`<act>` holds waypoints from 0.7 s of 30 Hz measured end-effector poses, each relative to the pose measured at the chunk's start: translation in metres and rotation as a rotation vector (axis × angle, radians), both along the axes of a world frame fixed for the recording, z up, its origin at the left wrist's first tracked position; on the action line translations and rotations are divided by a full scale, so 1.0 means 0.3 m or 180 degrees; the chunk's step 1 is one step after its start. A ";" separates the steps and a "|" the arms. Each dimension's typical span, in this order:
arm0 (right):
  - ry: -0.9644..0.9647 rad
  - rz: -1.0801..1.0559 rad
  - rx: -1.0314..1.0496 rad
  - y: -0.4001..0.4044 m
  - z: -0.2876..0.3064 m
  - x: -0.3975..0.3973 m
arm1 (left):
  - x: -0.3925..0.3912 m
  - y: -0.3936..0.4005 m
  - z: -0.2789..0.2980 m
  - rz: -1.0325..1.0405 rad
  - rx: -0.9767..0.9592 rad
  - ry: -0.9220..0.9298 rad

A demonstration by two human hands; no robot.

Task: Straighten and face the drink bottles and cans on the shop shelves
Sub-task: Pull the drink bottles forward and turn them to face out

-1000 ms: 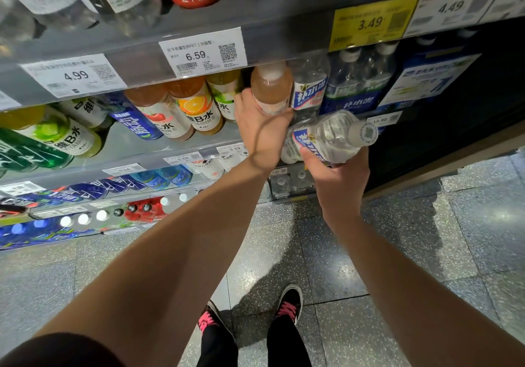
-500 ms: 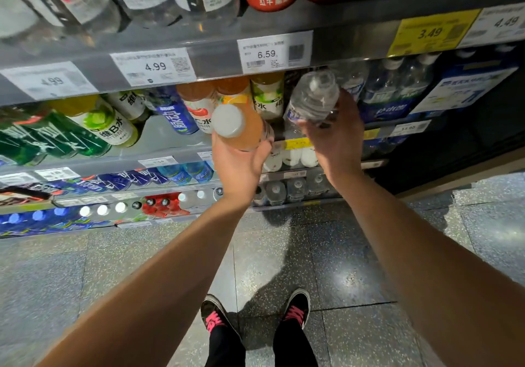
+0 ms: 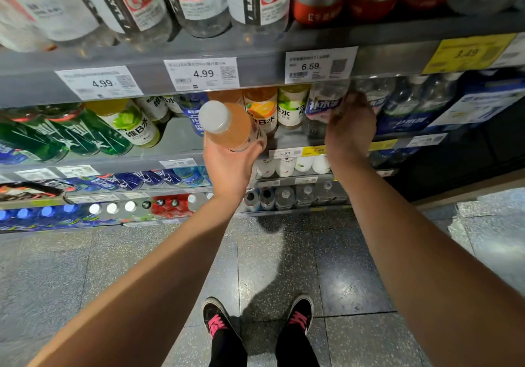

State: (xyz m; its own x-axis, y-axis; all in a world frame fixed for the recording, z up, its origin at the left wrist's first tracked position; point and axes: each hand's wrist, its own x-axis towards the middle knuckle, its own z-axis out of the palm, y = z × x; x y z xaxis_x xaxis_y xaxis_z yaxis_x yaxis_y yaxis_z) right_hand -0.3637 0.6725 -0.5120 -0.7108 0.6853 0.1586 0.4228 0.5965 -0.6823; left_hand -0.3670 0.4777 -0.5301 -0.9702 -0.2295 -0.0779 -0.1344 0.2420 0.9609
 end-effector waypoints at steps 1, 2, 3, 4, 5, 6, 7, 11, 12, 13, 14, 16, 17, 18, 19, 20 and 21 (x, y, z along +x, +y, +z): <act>0.0126 -0.0148 -0.0166 -0.017 -0.006 0.004 | -0.002 -0.006 0.000 0.0011 -0.0008 -0.0009; 0.0202 -0.0259 -0.0386 -0.038 -0.008 0.009 | -0.002 -0.012 0.000 0.0011 -0.0009 -0.0003; 0.0267 -0.0341 -0.0532 -0.059 -0.013 0.011 | -0.002 -0.019 -0.001 0.0011 -0.0010 0.0015; 0.0309 -0.0396 -0.0610 -0.082 -0.018 0.012 | -0.002 -0.026 -0.001 0.0020 -0.0012 0.0032; 0.0366 -0.0441 -0.0676 -0.101 -0.025 0.009 | -0.002 -0.033 -0.002 0.0042 -0.0015 0.0037; 0.0418 -0.0504 -0.0763 -0.120 -0.027 0.003 | -0.003 -0.041 -0.002 0.0072 -0.0012 0.0028; 0.0473 -0.0590 -0.0862 -0.134 -0.031 -0.007 | -0.005 -0.050 -0.002 0.0102 0.0003 0.0016; 0.0471 -0.0923 -0.1192 -0.144 -0.053 -0.067 | -0.013 -0.102 -0.007 0.0200 -0.0007 0.0059; 0.0470 -0.1008 -0.1280 -0.141 -0.060 -0.081 | -0.013 -0.119 -0.006 0.0218 -0.0008 0.0079; 0.0481 -0.1090 -0.1338 -0.136 -0.068 -0.091 | -0.013 -0.137 -0.006 0.0239 0.0015 0.0087; 0.0503 -0.1179 -0.1348 -0.133 -0.077 -0.095 | -0.014 -0.158 -0.006 0.0261 0.0051 0.0083; 0.0593 -0.1362 -0.1263 -0.127 -0.091 -0.088 | -0.016 -0.199 -0.002 0.0302 0.0100 0.0080; 0.0608 -0.1413 -0.1194 -0.131 -0.094 -0.080 | -0.017 -0.218 0.001 0.0323 0.0118 0.0080; 0.0575 -0.1423 -0.1118 -0.143 -0.092 -0.072 | -0.020 -0.238 0.005 0.0360 0.0128 0.0083; 0.0532 -0.1403 -0.1063 -0.162 -0.089 -0.064 | -0.023 -0.255 0.010 0.0422 0.0128 0.0087; 0.0550 -0.1356 -0.1076 -0.188 -0.086 -0.055 | -0.026 -0.271 0.015 0.0504 0.0122 0.0097; 0.0643 -0.1263 -0.1153 -0.222 -0.084 -0.047 | -0.031 -0.286 0.021 0.0603 0.0130 0.0099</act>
